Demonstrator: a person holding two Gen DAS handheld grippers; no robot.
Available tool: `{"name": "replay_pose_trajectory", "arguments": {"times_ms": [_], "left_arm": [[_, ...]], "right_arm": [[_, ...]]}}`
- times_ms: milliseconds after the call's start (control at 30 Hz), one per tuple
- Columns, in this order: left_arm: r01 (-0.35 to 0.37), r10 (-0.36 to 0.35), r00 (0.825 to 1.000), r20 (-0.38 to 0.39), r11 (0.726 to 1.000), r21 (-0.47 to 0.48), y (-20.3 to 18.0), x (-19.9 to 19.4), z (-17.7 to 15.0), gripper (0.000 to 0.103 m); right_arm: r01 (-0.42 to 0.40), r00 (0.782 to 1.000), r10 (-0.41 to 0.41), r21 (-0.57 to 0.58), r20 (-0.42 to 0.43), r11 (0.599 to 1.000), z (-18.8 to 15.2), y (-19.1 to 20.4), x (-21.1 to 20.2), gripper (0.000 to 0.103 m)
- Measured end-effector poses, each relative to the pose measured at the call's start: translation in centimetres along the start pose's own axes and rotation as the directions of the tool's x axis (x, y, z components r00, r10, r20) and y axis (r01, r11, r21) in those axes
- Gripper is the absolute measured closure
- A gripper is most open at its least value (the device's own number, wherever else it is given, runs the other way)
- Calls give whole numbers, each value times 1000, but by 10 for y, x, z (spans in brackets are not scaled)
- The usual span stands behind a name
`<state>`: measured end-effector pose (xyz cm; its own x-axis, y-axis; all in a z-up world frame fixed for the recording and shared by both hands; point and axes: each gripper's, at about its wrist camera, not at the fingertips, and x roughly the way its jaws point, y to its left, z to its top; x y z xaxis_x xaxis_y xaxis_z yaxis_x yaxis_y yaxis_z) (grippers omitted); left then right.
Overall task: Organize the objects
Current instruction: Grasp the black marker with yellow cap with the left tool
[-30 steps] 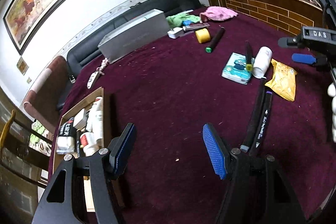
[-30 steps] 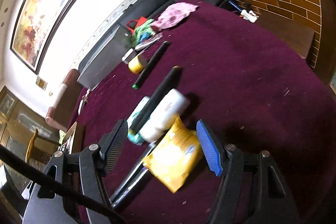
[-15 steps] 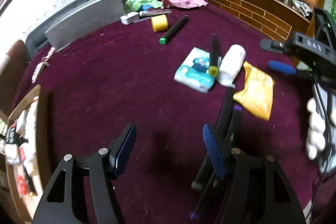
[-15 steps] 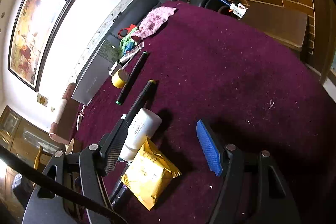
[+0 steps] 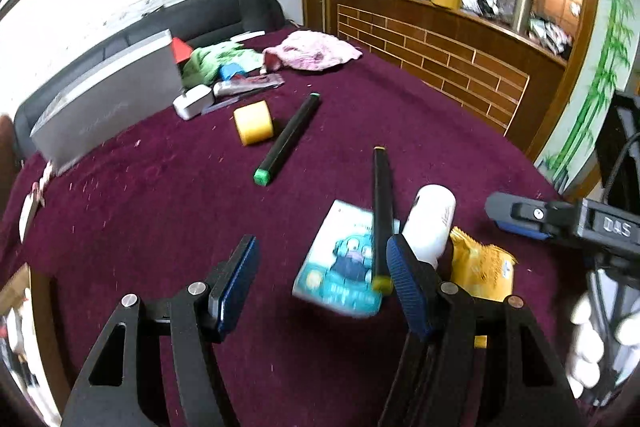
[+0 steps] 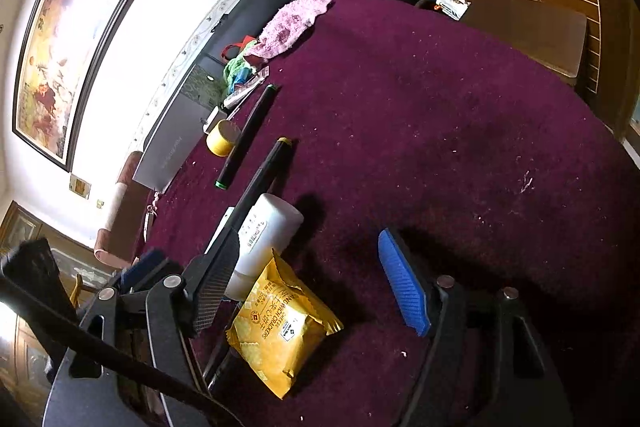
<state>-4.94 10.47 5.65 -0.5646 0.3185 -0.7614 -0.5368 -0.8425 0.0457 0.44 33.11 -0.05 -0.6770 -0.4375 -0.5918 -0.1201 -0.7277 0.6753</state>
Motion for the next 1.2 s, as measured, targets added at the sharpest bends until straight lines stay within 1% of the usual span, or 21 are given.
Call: {"name": "replay_pose_trajectory", "arguments": {"times_ms": [200,300,333,367,400,433,500,533,600,733,800,833,867,933,967,1000,1033,1067,1133,1200], "left_arm": [[22,-17,999,-44,995,101,-23,32,29,44],[14,-1,997,-76,986,169,-36,49,40,44],[16,0,996,-87,983,182,-39,54,42,47],[18,1,995,-97,981,194,-41,58,43,55],[17,7,993,-115,978,207,-43,64,43,58],[13,16,991,-132,976,218,-46,69,43,61],[6,32,986,-163,973,232,-47,81,42,65],[17,23,984,-174,974,225,-47,83,42,68],[48,-9,980,-201,981,187,-43,87,43,69],[76,-37,975,-220,982,172,-41,88,43,72],[108,-78,969,-233,987,119,-34,91,44,72],[119,-95,968,-231,988,95,-30,91,44,70],[126,-105,970,-221,988,84,-30,91,43,68],[92,-72,981,-182,990,103,-36,87,38,67],[68,-50,985,-164,992,106,-39,85,36,69],[64,-47,987,-156,992,105,-42,83,34,71],[76,-60,986,-157,992,98,-43,82,33,80],[102,-88,983,-159,992,80,-43,80,32,91],[126,-118,983,-140,991,49,-40,71,30,92],[153,-151,983,-103,988,10,-33,54,27,92]], "right_arm": [[-1,1000,1,-1,0,1000,0,0,0,29],[-8,1000,8,6,0,1000,1,0,0,29],[-11,1000,11,10,1,1000,1,-1,0,29],[-14,1000,14,14,1,1000,1,-1,0,29],[-17,1000,17,19,2,1000,1,-2,0,29],[-20,1000,20,22,2,1000,1,-2,0,29],[-24,1000,24,26,1,999,2,-3,0,29],[-27,1000,27,29,1,999,2,-3,0,29],[-32,999,32,35,1,999,2,-4,-1,29],[-35,999,35,40,0,999,2,-5,0,29],[-35,999,35,38,0,999,2,-6,-1,29],[-34,999,34,36,1,999,2,-6,-1,28],[-33,999,33,35,1,999,2,-5,-1,28],[-32,1000,31,32,1,999,2,-5,0,28],[-30,1000,29,29,1,999,2,-4,0,28],[-27,1000,27,24,1,999,2,-4,0,28],[-24,1000,24,20,2,999,2,-3,0,28],[-23,1000,23,18,2,1000,2,-3,1,28],[-21,1000,21,12,2,1000,2,-2,2,28],[-19,1000,19,8,3,1000,2,-2,2,28]]}}
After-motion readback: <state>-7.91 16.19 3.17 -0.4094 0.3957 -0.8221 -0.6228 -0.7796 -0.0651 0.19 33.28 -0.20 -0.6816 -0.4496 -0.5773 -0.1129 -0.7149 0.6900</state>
